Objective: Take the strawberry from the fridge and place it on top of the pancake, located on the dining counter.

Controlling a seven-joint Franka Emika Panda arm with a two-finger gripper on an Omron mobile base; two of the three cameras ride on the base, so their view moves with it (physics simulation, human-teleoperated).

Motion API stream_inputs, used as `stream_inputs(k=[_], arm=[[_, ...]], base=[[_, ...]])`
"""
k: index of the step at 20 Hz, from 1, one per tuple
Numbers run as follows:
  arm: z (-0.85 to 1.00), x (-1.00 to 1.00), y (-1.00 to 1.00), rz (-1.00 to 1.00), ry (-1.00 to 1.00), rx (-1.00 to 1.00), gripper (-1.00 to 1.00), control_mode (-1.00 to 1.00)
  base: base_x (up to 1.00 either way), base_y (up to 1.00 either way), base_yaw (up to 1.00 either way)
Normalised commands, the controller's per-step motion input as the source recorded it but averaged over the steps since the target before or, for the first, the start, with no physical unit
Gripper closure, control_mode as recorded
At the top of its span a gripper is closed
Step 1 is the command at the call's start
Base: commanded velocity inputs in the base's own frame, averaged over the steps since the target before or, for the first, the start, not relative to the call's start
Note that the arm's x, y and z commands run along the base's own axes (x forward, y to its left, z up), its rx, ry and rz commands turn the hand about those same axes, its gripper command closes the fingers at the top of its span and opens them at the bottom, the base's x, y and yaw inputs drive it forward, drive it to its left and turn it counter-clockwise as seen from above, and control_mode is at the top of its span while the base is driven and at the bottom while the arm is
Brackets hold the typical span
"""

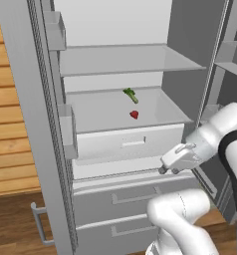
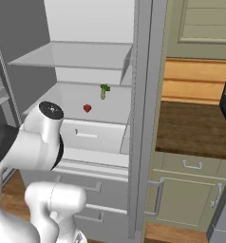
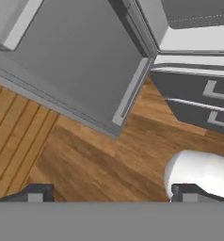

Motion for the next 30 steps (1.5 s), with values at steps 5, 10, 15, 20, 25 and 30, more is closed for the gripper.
stream_inputs(k=[5, 10, 15, 20, 25, 30], arm=[[0.0, 0.01, -0.17, -0.24, -0.13, -0.11, -1.0, -1.0], [-0.1, 0.09, 0.0, -0.14, 0.0, -0.01, -1.0, -1.0], [-0.04, 0.27, 0.0, 0.0, 0.0, 0.0, -1.0, 1.0], [0.0, 0.0, 0.0, 0.0, 0.0, 0.0, -1.0, 1.0], [0.0, 0.0, 0.0, 0.0, 0.0, 0.0, -1.0, 1.0], [0.0, 0.47, 0.02, -0.08, -0.03, -0.06, -1.0, -1.0]], base=[[0.0, 0.0, 0.0], [0.0, 0.0, 0.0], [0.16, 0.0, 0.0], [0.79, 0.08, -0.02], [0.39, 0.0, -0.09], [0.23, 0.09, -0.08]])
